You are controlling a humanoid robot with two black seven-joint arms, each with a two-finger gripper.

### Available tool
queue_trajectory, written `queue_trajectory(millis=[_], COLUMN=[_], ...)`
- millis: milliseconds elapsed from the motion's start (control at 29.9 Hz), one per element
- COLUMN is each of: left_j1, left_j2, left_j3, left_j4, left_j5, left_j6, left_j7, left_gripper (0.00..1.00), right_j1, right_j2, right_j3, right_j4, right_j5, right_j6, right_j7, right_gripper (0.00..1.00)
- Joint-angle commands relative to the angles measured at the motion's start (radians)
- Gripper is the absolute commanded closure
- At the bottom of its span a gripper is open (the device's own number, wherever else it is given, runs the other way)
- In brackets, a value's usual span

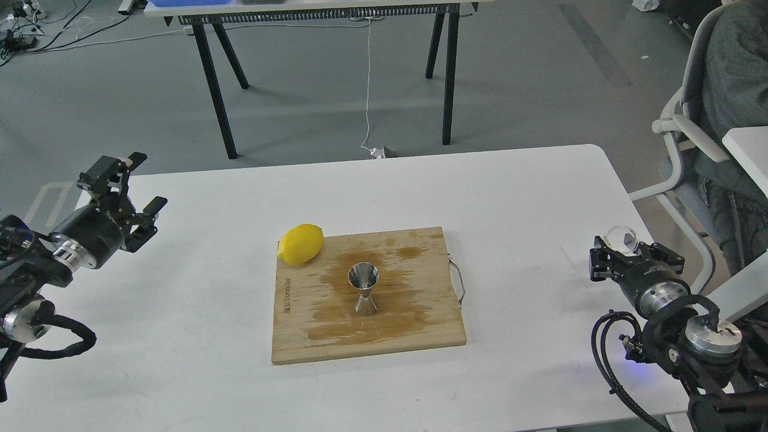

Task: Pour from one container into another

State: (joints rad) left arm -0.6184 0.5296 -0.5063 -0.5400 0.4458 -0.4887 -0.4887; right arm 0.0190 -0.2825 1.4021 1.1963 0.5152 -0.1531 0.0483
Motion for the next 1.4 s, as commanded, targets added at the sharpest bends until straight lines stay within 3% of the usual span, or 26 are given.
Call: queue_trajectory(millis=[0,1370], left_j1=[0.002,0.002], left_j2=[0.003,0.004], left_j3=[0.0,0.002], left_j4=[0.002,0.003], left_j5=[0.001,0.001], left_j6=[0.0,0.0], left_j7=[0.0,0.0], left_gripper=[0.01,0.01], right_j1=[0.035,0.205], right_j2=[0.034,0.112], right_j3=[0.005,-0.072], right_j4=[-0.033,-0.208], right_j5=[-0.001,-0.007], right_j6=[-0.083,-0.146], right_j7=[0.001,-0.008], right_gripper=[0.75,0.7])
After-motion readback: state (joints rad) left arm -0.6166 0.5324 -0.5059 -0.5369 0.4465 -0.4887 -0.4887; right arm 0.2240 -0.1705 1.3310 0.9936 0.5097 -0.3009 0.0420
